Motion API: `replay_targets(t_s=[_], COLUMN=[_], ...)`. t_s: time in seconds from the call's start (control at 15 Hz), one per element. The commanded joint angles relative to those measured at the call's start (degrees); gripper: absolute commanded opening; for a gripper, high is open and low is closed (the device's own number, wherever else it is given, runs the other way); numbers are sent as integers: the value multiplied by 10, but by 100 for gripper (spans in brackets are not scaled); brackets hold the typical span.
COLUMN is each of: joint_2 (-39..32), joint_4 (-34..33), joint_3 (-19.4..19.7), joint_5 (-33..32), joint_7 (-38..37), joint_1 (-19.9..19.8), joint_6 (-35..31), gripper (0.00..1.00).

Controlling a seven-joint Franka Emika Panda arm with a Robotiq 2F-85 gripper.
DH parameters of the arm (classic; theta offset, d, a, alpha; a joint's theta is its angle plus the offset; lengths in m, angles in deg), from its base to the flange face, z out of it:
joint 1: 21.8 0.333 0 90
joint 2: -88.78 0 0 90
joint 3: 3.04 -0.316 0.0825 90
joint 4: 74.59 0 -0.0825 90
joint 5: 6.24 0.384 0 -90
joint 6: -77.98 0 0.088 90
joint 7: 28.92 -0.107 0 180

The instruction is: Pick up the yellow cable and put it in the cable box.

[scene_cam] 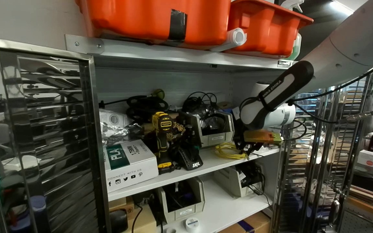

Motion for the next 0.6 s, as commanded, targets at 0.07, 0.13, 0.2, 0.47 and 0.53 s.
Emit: replay_targets(t_s=[0.07,0.13,0.2,0.47,0.53], joint_2=[-6,-7,-7,6,15], joint_4=[-26,-30,-32,-26,-16], joint_3=[12,12,11,19,21], joint_5=[-43,-49,-55,-99,-111], joint_7=[-28,-29,-29,-43,-45], joint_1=[16,16,16,21,22], joint_6=[69,83,93,110,106], gripper=[9,9,13,12,12])
